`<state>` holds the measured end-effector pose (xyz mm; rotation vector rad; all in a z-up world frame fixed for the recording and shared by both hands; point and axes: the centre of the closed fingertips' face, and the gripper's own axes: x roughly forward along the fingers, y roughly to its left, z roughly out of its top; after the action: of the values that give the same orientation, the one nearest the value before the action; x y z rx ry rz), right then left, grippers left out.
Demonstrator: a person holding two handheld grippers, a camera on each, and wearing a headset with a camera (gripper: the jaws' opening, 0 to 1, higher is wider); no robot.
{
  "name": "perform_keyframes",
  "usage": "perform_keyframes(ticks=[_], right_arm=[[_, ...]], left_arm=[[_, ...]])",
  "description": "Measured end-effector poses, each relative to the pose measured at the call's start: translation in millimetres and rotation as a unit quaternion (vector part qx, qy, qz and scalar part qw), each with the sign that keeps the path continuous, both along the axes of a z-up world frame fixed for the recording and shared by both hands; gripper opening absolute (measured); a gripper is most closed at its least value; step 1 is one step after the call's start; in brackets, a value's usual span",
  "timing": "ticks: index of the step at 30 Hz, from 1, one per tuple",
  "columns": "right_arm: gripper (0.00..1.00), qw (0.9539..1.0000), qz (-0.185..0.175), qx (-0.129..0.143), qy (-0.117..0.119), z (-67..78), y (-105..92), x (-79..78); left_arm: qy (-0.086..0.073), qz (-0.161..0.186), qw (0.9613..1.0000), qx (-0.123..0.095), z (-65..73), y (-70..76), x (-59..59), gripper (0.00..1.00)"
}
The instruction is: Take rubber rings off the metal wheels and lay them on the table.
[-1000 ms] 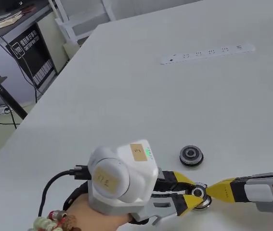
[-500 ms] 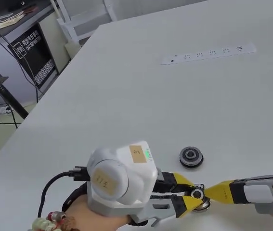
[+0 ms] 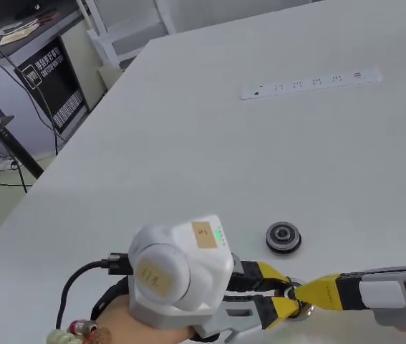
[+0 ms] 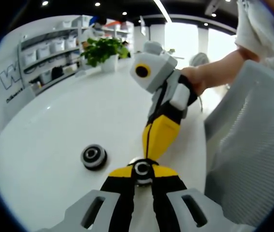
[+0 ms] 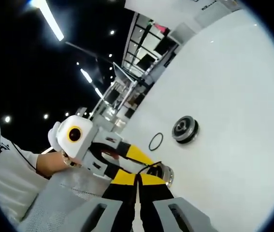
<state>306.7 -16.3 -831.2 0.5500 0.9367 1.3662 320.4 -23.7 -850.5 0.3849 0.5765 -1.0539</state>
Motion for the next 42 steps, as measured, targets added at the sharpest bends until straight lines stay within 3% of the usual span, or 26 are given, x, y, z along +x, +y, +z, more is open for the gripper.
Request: perform_keyframes(ticks=[3,5,12,23,25,26,31,33,37,42], right_arm=[[0.0,1.0,0.002,0.001,-0.002,-0.5,-0.1,-1.1],[0.0,0.9998,0.005,-0.017,-0.007,-7.2,-1.4,-2.6],[0.0,0.9998,0.001,-0.019,-0.008,-7.6,-2.5,-0.7],[0.0,0.9995,-0.014,-0.026,-0.008,-9.1,-4.8,4.0],[0.0,0.9994,-0.016,-0.028,-0.011,-9.3,-5.0,5.0],[0.0,0.9994,-0.02,-0.027,-0.008,-8.7,-5.1,6.0],[0.0,0.9992,-0.031,-0.026,-0.003,-7.0,-6.5,6.5],[0.0,0.999,-0.033,-0.027,-0.011,-5.4,-8.7,7.1],[0.0,0.9985,-0.047,-0.023,-0.015,2.1,-14.9,11.9],[0.0,0.9974,-0.067,-0.022,-0.013,7.0,-23.3,14.2]], left_arm=[[-0.001,0.001,1.0,0.001,0.1,-0.1,0.1,0.13],[-0.001,0.001,1.0,0.001,0.1,-0.1,0.2,0.13],[0.0,0.005,1.0,0.002,0.1,-0.1,0.6,0.13],[0.001,-0.008,0.9996,0.028,1.9,-1.3,-0.8,0.15],[0.001,-0.015,0.9997,0.022,5.8,-2.4,-2.0,0.15],[0.008,-0.017,0.9998,0.008,8.7,-4.9,-3.1,0.15],[0.009,-0.016,0.9998,-0.002,15.6,-5.2,-2.2,0.15],[0.009,-0.017,0.9998,-0.009,21.8,-6.3,-3.7,0.16],[0.003,-0.029,0.9992,-0.027,35.5,-9.7,-8.8,0.21],[-0.012,-0.034,0.999,-0.028,49.6,-7.7,-10.3,0.23]])
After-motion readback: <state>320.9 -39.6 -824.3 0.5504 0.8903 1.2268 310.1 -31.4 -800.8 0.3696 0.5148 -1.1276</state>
